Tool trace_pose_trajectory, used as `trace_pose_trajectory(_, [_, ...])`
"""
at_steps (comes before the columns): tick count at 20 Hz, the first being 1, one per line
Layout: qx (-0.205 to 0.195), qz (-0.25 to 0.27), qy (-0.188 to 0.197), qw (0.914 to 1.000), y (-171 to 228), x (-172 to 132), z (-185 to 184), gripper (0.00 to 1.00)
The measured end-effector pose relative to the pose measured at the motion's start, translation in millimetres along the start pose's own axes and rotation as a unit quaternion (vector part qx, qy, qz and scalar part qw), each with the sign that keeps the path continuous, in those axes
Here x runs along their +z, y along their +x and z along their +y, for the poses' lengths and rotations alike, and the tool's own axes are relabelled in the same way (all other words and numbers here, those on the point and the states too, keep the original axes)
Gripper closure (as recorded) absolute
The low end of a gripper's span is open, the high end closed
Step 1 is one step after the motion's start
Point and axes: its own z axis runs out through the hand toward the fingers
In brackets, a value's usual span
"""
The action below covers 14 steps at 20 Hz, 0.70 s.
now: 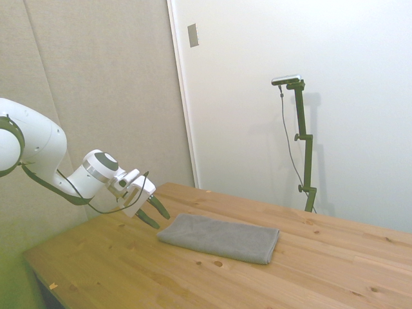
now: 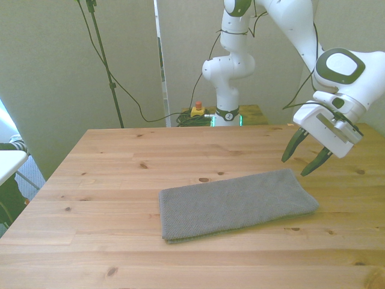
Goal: Fold the towel
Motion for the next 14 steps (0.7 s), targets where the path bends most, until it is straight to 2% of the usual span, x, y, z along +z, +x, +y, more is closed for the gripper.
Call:
trace_pose_trajectory(7, [-0.007, -0.007, -0.016, 0.9998, -7.3, 12.8, -17.9, 0.00])
trace_pose_trajectory(13, [0.002, -0.008, -0.026, 0.9996, 3.0, 24.4, -14.3, 0.00])
trace_pose_trajectory(14, [0.004, -0.009, -0.029, 0.9995, 5.8, 27.9, -12.5, 1.00])
